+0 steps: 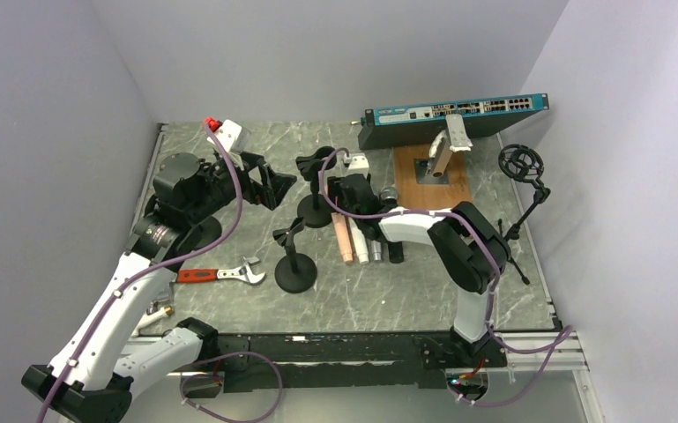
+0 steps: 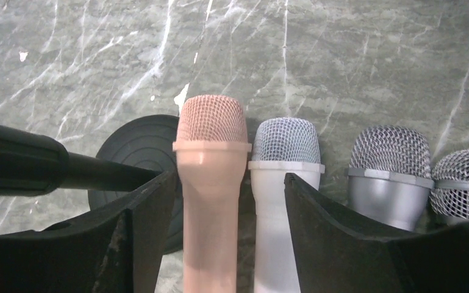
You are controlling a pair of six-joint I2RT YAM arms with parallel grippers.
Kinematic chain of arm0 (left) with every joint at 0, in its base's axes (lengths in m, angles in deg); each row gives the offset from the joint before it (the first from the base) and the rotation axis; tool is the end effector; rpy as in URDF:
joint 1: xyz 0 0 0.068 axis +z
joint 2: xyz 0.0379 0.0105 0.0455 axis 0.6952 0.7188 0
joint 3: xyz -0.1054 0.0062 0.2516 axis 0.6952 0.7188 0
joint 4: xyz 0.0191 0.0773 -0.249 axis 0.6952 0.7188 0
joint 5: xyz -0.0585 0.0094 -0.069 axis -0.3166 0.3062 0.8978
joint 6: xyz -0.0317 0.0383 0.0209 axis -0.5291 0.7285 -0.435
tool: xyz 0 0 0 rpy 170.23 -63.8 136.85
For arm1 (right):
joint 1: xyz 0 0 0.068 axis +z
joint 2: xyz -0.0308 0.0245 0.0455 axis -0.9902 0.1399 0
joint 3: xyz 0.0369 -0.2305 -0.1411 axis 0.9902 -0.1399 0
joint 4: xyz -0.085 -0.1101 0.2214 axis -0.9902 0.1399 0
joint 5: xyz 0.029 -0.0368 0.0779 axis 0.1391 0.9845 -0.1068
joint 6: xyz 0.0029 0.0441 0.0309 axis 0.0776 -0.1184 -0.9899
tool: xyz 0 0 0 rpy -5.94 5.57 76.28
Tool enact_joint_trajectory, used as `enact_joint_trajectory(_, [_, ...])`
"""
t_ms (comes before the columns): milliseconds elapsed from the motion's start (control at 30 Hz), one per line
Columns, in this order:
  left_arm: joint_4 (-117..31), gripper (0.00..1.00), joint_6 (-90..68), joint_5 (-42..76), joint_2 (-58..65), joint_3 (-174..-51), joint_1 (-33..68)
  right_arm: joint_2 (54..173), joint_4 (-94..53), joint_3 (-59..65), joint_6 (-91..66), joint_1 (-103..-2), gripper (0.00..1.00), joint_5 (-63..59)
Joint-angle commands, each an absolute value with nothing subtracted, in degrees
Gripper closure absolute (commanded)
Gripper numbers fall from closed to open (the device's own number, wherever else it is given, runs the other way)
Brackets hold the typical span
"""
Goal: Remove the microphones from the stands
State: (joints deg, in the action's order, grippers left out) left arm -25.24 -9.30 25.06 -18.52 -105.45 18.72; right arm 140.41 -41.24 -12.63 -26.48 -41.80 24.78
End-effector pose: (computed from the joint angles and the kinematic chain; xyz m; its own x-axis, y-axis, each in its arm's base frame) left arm 0.1773 -0.0948 0.4238 -0.1836 -0.0922 -0.9787 0.6389 0.7454 -0.1901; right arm 0.3172 0.2522 0.1715 -0.4709 0.0409 -0.8812 -0.2315 0.9582 0.1682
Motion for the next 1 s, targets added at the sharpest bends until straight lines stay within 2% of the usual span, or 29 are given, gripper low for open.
enact_joint_trajectory(0, [-26.05, 0.01, -8.56, 24.70, -19.16, -105.88, 18.47, 135.47, -41.40, -14.75, -27.32, -42.20, 0.31, 25.36])
enact_joint_trajectory(167, [-26.18, 0.01, -8.62, 24.81, -19.14, -105.79, 18.44, 127.86, -39.75, -18.95, -25.82, -42.12, 0.22, 27.46])
enact_joint_trajectory(433, [-25.80, 0.00, -8.22, 24.21, -19.05, -105.96, 17.92, 107.29, -33.48, -25.13, -24.23, -42.14, 0.19, 27.94])
enact_joint_trajectory(567, [-25.77, 0.01, -8.20, 24.04, -19.10, -105.94, 17.77, 96.33, -20.46, -21.60, -24.16, -42.16, 0.17, 31.44])
enact_joint_trajectory(700, [-25.82, 0.01, -8.17, 24.15, -19.32, -106.05, 17.74, 87.61, -5.37, -14.47, -24.60, -42.23, 0.11, 40.71])
enact_joint_trajectory(967, [-25.95, 0.01, -8.33, 24.44, -19.24, -106.06, 17.68, 83.60, 23.88, 0.76, -32.86, -42.37, 0.09, 58.42])
